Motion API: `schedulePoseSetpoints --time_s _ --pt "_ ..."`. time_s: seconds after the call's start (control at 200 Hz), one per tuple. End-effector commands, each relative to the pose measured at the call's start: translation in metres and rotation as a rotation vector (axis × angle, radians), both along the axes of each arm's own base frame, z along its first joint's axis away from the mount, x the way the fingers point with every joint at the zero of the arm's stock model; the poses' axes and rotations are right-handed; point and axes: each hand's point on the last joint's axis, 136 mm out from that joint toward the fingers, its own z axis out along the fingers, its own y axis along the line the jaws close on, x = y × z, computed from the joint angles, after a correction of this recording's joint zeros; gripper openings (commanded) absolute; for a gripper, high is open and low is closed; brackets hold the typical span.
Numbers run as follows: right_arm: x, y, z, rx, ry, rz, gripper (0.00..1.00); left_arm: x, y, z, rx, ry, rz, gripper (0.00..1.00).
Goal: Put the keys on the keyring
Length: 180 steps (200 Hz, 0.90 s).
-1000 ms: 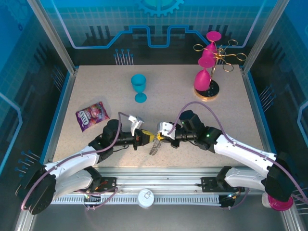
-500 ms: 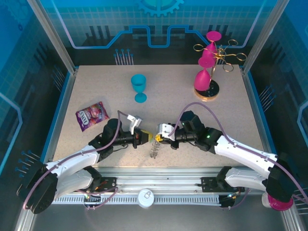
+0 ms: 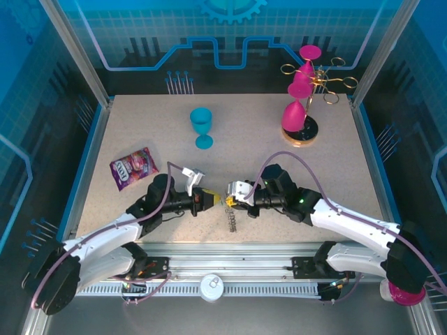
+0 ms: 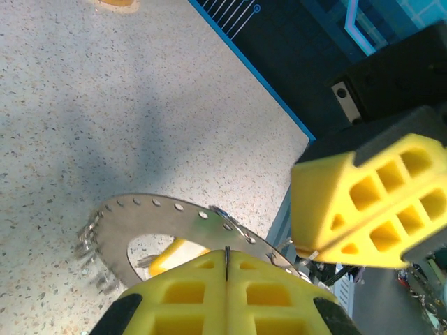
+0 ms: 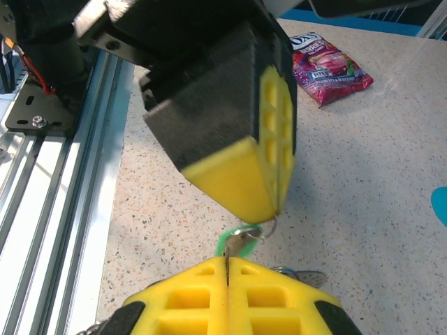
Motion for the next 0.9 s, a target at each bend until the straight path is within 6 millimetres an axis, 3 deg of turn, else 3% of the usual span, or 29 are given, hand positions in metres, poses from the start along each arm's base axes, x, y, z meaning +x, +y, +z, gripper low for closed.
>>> schedulePoseSetpoints --time_s 0.0,0.19,0.265,0.515,0.68,0.896 --pt "0.001 0.01 0.008 0.073 0.007 -0.009 0.0 0.0 0.009 -0.002 0.04 -0.048 0.034 0.0" --pt "0.014 0.014 -0.013 0.051 0.075 -0.075 0.0 0.028 0.047 -0.024 0.245 -0.049 0.277 0.0" --pt "0.016 0.014 -0.023 0.016 0.098 -0.092 0.0 0.033 0.053 -0.025 0.265 -0.05 0.318 0.0" --pt "0.013 0.007 -0.043 -0.089 0.14 -0.09 0.0 0.039 0.053 -0.017 0.233 -0.08 0.346 0.0" --pt "0.006 0.009 -0.037 -0.066 0.151 -0.046 0.0 0.028 0.04 -0.014 0.185 -0.098 0.25 0.0" --pt "-0.001 0.007 -0.036 -0.085 0.193 -0.02 0.0 0.021 0.037 -0.019 0.219 -0.114 0.199 0.0"
